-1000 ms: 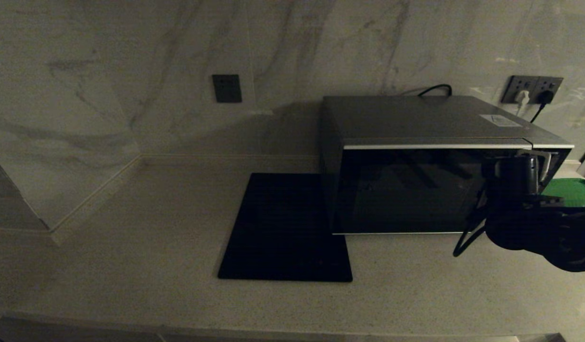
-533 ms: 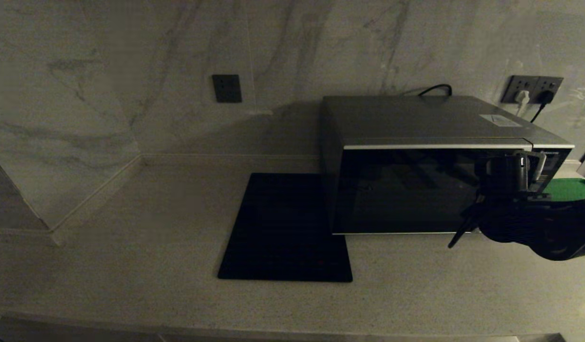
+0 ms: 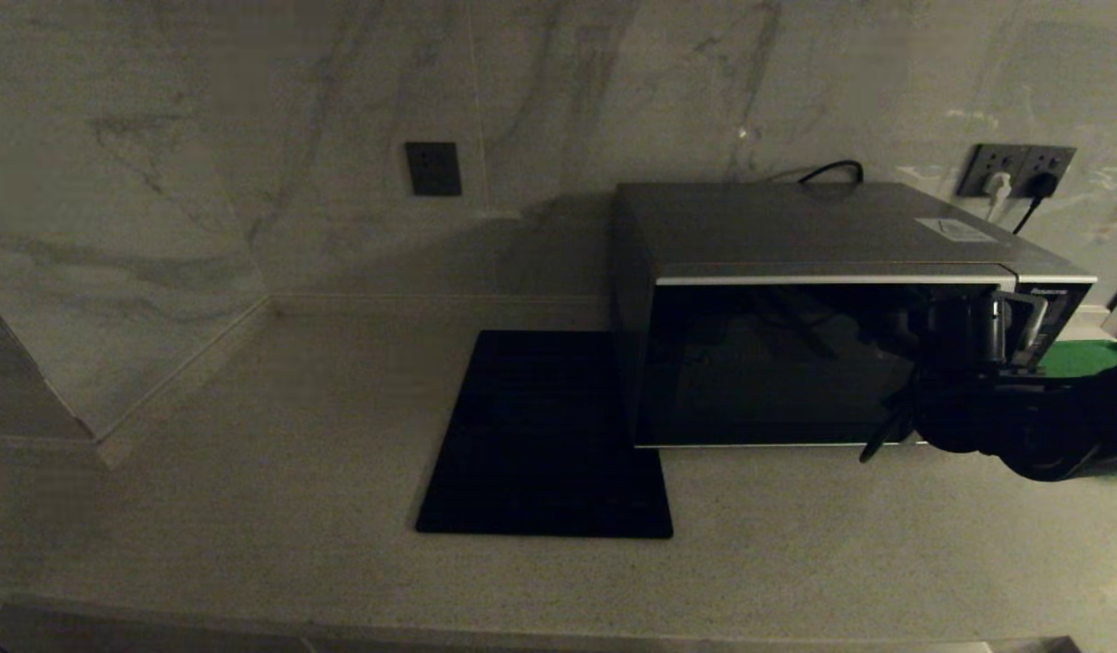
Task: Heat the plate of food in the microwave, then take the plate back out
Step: Open the microwave oven
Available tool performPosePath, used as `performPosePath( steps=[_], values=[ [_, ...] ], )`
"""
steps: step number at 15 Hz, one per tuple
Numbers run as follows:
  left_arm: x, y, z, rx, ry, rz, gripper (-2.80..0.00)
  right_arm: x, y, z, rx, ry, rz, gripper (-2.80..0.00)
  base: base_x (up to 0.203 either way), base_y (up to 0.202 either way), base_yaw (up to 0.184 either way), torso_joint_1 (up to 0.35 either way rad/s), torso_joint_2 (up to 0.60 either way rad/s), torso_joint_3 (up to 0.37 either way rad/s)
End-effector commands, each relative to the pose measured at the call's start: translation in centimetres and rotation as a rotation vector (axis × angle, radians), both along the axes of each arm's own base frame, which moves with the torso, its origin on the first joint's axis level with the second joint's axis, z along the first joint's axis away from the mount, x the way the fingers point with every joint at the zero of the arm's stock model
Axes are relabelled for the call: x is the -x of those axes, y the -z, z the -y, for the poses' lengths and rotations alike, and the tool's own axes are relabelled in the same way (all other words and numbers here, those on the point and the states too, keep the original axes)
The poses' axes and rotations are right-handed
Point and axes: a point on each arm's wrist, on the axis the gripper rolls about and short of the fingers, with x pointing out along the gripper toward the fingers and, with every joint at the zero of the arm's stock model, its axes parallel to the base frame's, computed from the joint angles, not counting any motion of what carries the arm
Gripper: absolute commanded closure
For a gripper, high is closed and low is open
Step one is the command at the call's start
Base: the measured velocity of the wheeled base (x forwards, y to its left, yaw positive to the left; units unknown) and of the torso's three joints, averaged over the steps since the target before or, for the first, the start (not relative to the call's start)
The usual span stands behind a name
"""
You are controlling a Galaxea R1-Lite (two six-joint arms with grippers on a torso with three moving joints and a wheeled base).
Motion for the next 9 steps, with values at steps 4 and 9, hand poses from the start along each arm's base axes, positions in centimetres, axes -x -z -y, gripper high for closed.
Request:
performPosePath(
  steps=[4,9],
  values=[
    [0.0,0.0,0.0,0.000,-0.001,0.000,0.00,-1.4,1.1,0.8,0.001,0.031,-0.007,-2.80,0.000,0.000,0.000,0.000,0.00,0.000],
    [0.0,0.0,0.0,0.000,-0.001,0.000,0.00,-2.0,1.2,1.0,-0.001,0.038,0.003,0.00,0.000,0.000,0.000,0.000,0.00,0.000]
  ],
)
